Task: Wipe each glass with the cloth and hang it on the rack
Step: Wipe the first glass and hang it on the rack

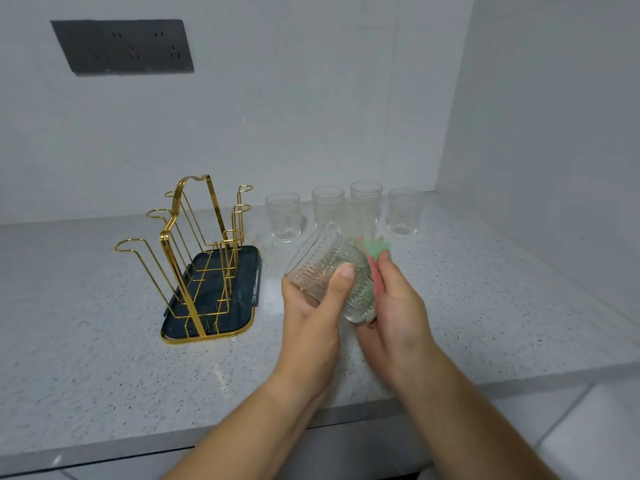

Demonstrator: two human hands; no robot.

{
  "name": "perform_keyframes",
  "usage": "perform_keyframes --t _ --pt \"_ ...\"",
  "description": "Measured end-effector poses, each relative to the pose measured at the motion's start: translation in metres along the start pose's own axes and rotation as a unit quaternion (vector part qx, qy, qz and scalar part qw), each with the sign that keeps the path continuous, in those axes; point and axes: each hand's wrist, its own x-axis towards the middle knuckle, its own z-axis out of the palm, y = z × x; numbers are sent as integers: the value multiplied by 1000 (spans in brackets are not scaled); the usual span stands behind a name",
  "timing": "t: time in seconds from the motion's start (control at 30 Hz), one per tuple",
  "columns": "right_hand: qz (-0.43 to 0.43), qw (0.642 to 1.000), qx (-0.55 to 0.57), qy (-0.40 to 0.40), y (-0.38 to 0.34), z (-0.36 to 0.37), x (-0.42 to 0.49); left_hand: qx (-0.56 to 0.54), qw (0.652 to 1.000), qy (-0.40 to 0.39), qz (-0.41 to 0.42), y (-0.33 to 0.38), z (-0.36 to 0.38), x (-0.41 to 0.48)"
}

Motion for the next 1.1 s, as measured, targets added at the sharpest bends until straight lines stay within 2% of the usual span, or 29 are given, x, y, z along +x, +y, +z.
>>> perform_keyframes --t 0.13,0.23,0.4,0.57,0.63,0.77,0.83,0.93,1.0,1.07,1.1 --pt "102 990 100 -4 4 -8 -2 17 1000 -13 -10 -2 -2 1" --pt "139 984 111 -8 1 -11 -6 73 997 -18 -3 -4 -9 8" --pt "180 982 47 0 -12 -17 -6 182 981 -59 39 -3 -18 17" --pt "227 968 -105 29 -25 -29 -2 290 951 -71 78 -3 -31 29" --pt "205 964 -156 61 -32 -34 -1 286 953 -71 66 -4 -36 29" --pt "80 952 -277 103 -48 -47 3 286 955 -67 34 -9 -40 25" --pt "3 898 -433 74 -50 -56 4 277 959 -55 20 -10 -40 26" --pt "-122 771 -625 21 -49 -78 12 265 963 -51 13 -9 -37 27" --pt "-147 673 -724 0 -48 -93 18 263 963 -53 12 -8 -36 29" --pt "-128 561 -817 -47 -42 -101 22 263 963 -53 9 -8 -35 31" --pt "-105 515 -847 -78 -38 -102 21 262 964 -51 9 -7 -36 31"
